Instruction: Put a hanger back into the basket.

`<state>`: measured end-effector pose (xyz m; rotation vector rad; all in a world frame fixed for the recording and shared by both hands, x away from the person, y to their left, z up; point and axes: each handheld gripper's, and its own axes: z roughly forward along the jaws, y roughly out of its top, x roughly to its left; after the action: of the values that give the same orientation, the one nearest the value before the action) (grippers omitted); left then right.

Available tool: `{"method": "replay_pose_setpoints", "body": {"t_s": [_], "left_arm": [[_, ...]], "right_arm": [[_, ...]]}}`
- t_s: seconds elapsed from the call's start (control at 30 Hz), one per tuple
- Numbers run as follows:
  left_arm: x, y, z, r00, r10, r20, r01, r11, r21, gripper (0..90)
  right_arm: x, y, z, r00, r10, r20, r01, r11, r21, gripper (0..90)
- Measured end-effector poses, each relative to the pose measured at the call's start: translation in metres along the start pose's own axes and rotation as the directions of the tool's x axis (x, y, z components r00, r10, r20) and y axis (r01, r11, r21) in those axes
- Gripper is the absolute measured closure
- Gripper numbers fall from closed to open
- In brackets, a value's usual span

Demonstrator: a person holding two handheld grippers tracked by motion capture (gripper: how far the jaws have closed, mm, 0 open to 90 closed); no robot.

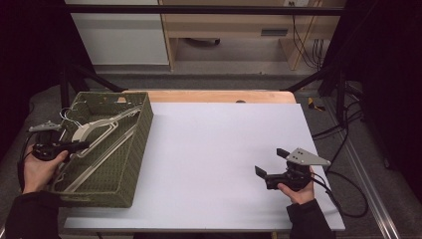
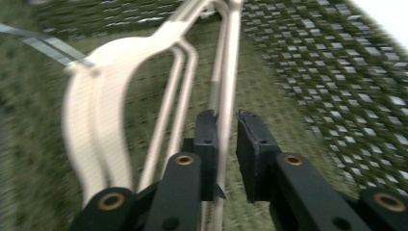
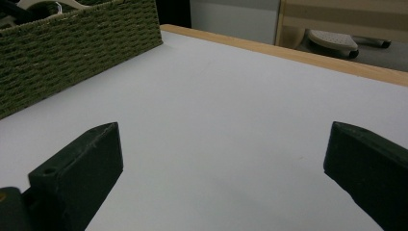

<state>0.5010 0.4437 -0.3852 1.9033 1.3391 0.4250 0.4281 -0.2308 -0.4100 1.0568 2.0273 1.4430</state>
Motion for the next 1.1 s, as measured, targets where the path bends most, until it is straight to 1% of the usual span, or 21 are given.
{"method": "replay_pose_setpoints", "body": {"t_s": [0.03,0.1,0.13,0.17,0.23,0.33,0.4,0.43,0.47,0.5,0.57,0.6,0.67,0.7,0.73,0.8,0.87,0.9,0.93,1.0,1.1], "left_arm": [[0.002,0.000,0.000,0.9997,-0.003,-0.024,0.003,1.0000,-0.001,73.9],[0.003,-0.001,-0.001,0.9984,-0.029,-0.048,0.030,0.9995,0.006,70.6],[0.004,-0.001,-0.001,0.9966,-0.042,-0.071,0.043,0.9991,0.002,67.7],[0.004,-0.001,-0.001,0.9956,-0.045,-0.083,0.045,0.9990,0.001,60.2],[0.006,-0.002,0.000,0.9937,-0.051,-0.100,0.053,0.9986,0.011,52.0],[0.006,-0.004,0.000,0.9916,-0.064,-0.112,0.066,0.9978,0.010,48.1],[0.006,-0.004,-0.002,0.9895,-0.055,-0.133,0.055,0.9985,0.002,44.9],[0.005,-0.003,-0.003,0.9880,-0.067,-0.139,0.067,0.9977,-0.004,43.0],[0.005,-0.003,-0.005,0.9868,-0.060,-0.150,0.060,0.9982,-0.006,42.0],[0.004,-0.002,-0.008,0.9867,-0.063,-0.150,0.062,0.9980,-0.011,40.9],[0.001,-0.001,-0.013,0.9888,-0.064,-0.135,0.059,0.9973,-0.043,39.4],[-0.003,0.000,-0.017,0.9906,-0.053,-0.126,0.045,0.9965,-0.070,38.6],[-0.009,0.002,-0.023,0.9946,-0.033,-0.099,0.024,0.9951,-0.096,37.1],[-0.014,0.003,-0.026,0.9954,-0.028,-0.092,0.016,0.9913,-0.131,36.2],[-0.019,0.004,-0.029,0.9967,-0.013,-0.080,0.001,0.9886,-0.151,35.1],[-0.031,0.006,-0.034,0.9985,0.013,-0.052,-0.023,0.9800,-0.198,31.9],[-0.044,0.007,-0.039,0.9992,0.036,-0.020,-0.039,0.9666,-0.253,29.3],[-0.050,0.009,-0.042,0.9983,0.059,-0.003,-0.057,0.9603,-0.273,27.9],[-0.062,0.010,-0.044,0.9961,0.085,0.027,-0.072,0.9480,-0.310,26.8],[-0.071,0.012,-0.045,0.9939,0.101,0.046,-0.080,0.9406,-0.330,22.2],[-0.095,0.015,-0.043,0.9867,0.144,0.076,-0.106,0.9235,-0.369,16.9]], "right_arm": [[0.000,0.000,0.000,1.0000,-0.001,0.000,0.001,1.000,-0.001,0.8],[0.000,0.000,0.001,1.0000,-0.007,-0.002,0.007,1.000,0.003,0.8],[0.000,0.000,0.001,1.0000,-0.003,0.000,0.003,1.000,0.002,0.8],[0.000,0.000,0.001,1.0000,-0.003,0.000,0.003,1.000,0.002,0.9],[0.000,0.000,0.001,1.0000,-0.004,-0.001,0.004,1.000,0.001,0.8],[0.000,0.000,0.001,1.0000,-0.002,-0.001,0.002,1.000,0.000,0.8],[0.000,0.000,0.001,1.0000,-0.002,-0.001,0.002,1.000,0.000,0.9],[0.000,0.000,0.001,1.0000,-0.002,-0.001,0.002,1.000,0.001,0.8],[0.000,0.000,0.001,1.0000,-0.003,0.000,0.003,1.000,0.000,0.8],[0.000,0.000,0.001,1.0000,-0.001,0.000,0.001,1.000,0.001,0.8],[0.000,0.000,0.001,1.0000,-0.003,0.001,0.003,1.000,0.000,0.8],[0.000,0.000,0.001,1.0000,-0.003,0.001,0.003,1.000,0.000,0.8],[0.000,0.000,0.000,1.0000,0.000,0.003,0.000,1.000,-0.003,0.8],[0.000,0.000,0.000,1.0000,-0.001,0.003,0.001,1.000,-0.006,0.8],[0.000,0.000,-0.001,1.0000,0.000,0.001,0.000,1.000,-0.006,0.8],[0.000,0.001,-0.002,1.0000,-0.002,0.001,0.002,1.000,-0.007,0.7],[0.000,0.002,-0.002,1.0000,0.001,0.002,-0.001,1.000,-0.016,0.7],[0.000,0.002,-0.002,1.0000,0.001,0.004,-0.001,1.000,-0.018,0.7],[0.000,0.002,-0.003,1.0000,0.000,0.003,0.000,1.000,-0.020,0.7],[0.001,0.003,-0.003,1.0000,-0.004,0.002,0.004,1.000,-0.026,0.7],[0.000,0.003,-0.005,1.0000,-0.009,-0.001,0.009,1.000,-0.030,0.7]]}}
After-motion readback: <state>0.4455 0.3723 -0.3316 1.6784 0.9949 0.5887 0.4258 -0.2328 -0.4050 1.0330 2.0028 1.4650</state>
